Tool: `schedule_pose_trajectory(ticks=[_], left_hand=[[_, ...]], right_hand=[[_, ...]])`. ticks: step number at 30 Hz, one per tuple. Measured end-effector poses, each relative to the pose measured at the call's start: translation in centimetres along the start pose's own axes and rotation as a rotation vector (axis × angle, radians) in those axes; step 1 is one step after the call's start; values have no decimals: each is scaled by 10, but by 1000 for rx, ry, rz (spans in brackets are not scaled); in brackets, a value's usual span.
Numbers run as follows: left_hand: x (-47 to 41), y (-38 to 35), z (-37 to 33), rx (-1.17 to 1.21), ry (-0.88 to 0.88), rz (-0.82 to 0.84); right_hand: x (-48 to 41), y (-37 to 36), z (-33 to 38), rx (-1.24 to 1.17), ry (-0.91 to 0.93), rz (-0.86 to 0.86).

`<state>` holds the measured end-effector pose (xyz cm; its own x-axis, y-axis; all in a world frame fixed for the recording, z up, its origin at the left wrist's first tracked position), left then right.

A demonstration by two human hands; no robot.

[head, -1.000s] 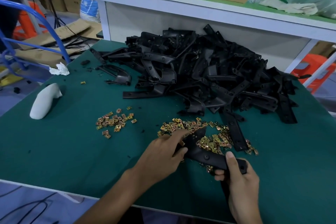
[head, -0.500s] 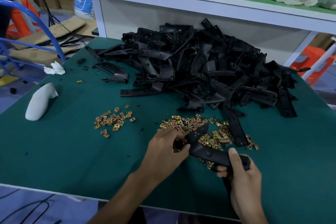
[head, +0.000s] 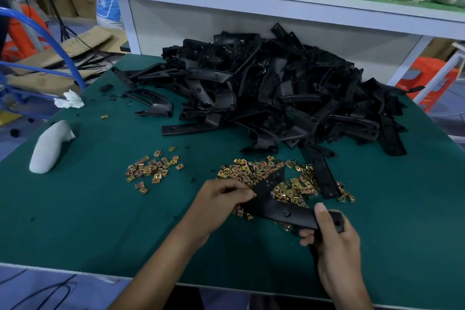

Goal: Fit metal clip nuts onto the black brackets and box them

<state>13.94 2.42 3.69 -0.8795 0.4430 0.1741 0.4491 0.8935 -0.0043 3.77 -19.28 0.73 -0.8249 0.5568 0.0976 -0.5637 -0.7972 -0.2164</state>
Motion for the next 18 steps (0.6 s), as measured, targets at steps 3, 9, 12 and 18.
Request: schedule_pose_trajectory(ticks=[3, 9, 12, 18], left_hand=[[-1, -3, 3, 105, 64, -84], [-5, -12, 8, 287, 126, -220], [-8, -13, 12, 351, 142, -275], [-10, -13, 16, 399, 175, -397]], right_hand=[[1, -1, -1, 22, 3, 27], [0, -2, 1, 54, 17, 33], [0, -1, 0, 39, 15, 31], [0, 3, 2, 22, 10, 22]])
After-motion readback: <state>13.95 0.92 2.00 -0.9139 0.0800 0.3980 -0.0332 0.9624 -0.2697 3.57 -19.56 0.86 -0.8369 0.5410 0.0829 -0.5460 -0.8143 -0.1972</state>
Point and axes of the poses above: each hand's wrist, its own x-axis away from the middle knuckle, its own y-axis out of the back of the hand, z = x × y, the point moved 4 cm from there along -x, towards the middle knuckle, and after that the axes turned 3 degrees about z, right-handed, at the moved point
